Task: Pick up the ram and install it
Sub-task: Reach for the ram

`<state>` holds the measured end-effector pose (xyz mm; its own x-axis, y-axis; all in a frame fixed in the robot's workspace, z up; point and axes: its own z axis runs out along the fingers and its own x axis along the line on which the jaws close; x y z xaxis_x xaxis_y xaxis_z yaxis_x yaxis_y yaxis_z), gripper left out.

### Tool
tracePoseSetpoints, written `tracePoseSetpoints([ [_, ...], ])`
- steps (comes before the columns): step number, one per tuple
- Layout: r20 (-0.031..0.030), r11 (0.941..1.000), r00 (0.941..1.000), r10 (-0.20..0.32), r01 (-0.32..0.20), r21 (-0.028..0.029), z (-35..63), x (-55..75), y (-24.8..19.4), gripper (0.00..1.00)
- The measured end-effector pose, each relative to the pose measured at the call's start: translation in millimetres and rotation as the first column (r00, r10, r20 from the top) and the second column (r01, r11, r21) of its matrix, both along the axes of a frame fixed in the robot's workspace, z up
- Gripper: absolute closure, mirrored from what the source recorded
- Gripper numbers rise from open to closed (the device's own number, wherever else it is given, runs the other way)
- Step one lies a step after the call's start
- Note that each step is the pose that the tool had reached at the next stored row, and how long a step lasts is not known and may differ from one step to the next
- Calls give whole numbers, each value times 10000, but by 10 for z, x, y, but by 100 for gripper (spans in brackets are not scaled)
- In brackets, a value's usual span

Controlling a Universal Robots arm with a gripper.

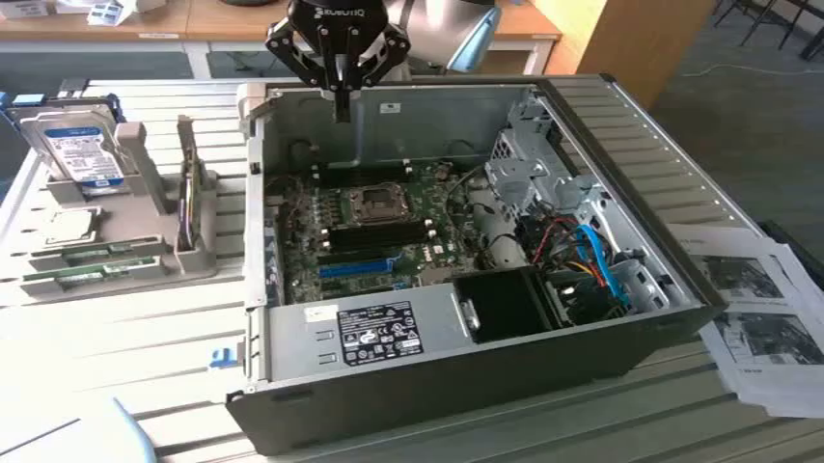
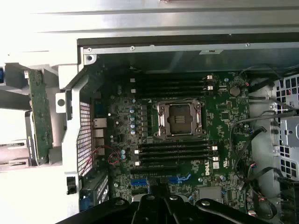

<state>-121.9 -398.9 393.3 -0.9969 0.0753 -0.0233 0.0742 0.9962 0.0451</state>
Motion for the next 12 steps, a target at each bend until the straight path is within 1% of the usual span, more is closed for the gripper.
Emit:
tracePoseSetpoints([
  [4, 0, 10000, 10000, 0, 0, 1, 0, 0, 0, 91],
  [8, -12, 10000, 10000, 0, 0, 0, -1, -10, 0, 91],
  [12, -76, 10000, 10000, 0, 0, -1, -3, -25, 0, 91],
])
